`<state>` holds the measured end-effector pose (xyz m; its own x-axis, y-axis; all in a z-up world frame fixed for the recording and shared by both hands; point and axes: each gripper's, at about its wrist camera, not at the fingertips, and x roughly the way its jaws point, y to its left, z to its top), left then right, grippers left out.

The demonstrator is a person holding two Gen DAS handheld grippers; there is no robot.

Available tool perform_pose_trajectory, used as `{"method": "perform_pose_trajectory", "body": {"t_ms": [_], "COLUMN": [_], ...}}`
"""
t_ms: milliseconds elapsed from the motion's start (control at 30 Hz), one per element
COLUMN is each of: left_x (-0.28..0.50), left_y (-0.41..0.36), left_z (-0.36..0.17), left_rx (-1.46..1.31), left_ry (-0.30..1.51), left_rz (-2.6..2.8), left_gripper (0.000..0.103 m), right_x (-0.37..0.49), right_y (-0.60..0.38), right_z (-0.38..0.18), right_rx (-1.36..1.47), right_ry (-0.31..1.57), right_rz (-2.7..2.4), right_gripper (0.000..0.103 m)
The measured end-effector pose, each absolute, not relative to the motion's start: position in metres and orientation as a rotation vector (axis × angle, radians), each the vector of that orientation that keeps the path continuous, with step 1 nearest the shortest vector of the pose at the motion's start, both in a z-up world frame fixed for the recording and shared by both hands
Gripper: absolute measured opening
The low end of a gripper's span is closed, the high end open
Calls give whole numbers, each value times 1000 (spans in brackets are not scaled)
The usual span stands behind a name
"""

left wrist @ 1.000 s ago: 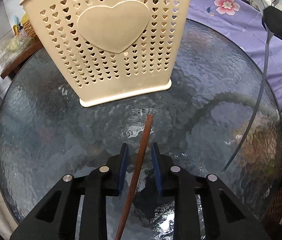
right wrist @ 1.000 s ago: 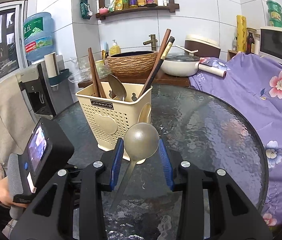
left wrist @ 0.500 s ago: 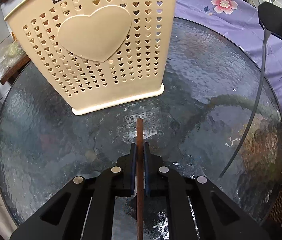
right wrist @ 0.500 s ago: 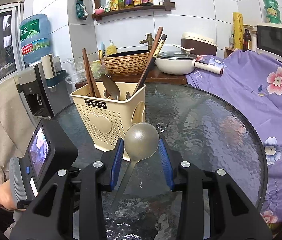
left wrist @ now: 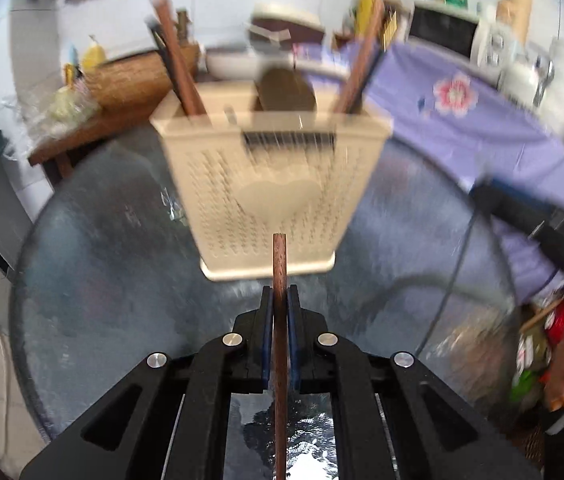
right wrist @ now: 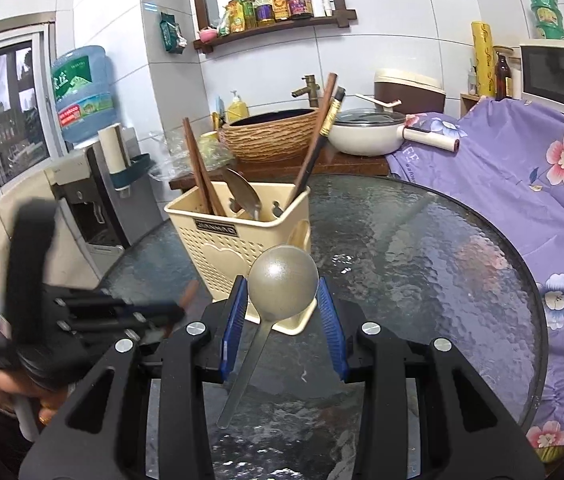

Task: Organize utensils
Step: 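Lift the chopstick above the holder with the left tool while the right tool holds the ladle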

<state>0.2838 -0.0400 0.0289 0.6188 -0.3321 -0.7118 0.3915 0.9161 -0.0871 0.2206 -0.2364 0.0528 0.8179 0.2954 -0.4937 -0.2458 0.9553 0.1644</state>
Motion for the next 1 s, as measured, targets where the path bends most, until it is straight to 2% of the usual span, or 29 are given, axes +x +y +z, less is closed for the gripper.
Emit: {"method": "perform_pose_trajectory", "body": {"t_ms": [300,767,1000], "left_x": [257,257,267], "left_y": [-14,-12,-15], "left_z": [94,134,187], "left_rx": [-16,-28,-32], "left_ry": [626,551,484], "left_rz": [-413,-437,-464], "left_gripper": [7,6,6], "right_x": [211,225,242], "right_y": [-225,-210,-211], "right_z": [83,115,150], "right_rx": [91,21,0], "right_ry": [487,454,418], "right_rz": [361,371,352], "right_gripper": [37,37,37]}}
